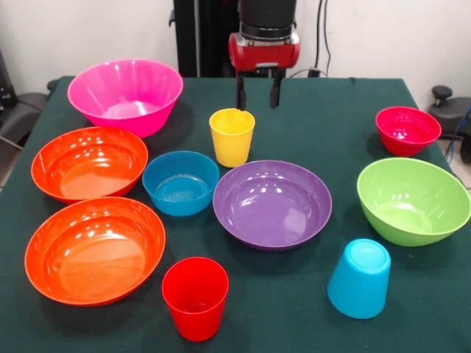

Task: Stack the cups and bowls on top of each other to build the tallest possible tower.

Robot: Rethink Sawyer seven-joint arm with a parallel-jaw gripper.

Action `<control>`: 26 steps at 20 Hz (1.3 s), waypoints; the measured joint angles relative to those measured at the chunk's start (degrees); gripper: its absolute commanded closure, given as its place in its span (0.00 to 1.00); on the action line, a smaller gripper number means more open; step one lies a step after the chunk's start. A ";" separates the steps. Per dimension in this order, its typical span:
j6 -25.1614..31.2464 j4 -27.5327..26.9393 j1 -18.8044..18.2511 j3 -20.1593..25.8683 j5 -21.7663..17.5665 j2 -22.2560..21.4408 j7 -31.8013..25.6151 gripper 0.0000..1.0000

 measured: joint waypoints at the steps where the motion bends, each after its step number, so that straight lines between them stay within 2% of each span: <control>1: 0.01 -0.31 -0.07 0.22 0.00 0.10 0.00 0.00; 14: 0.02 -1.01 -0.95 1.13 -0.53 1.44 0.00 0.00; 26: 0.02 -1.04 0.06 -1.27 -0.90 4.65 0.00 0.00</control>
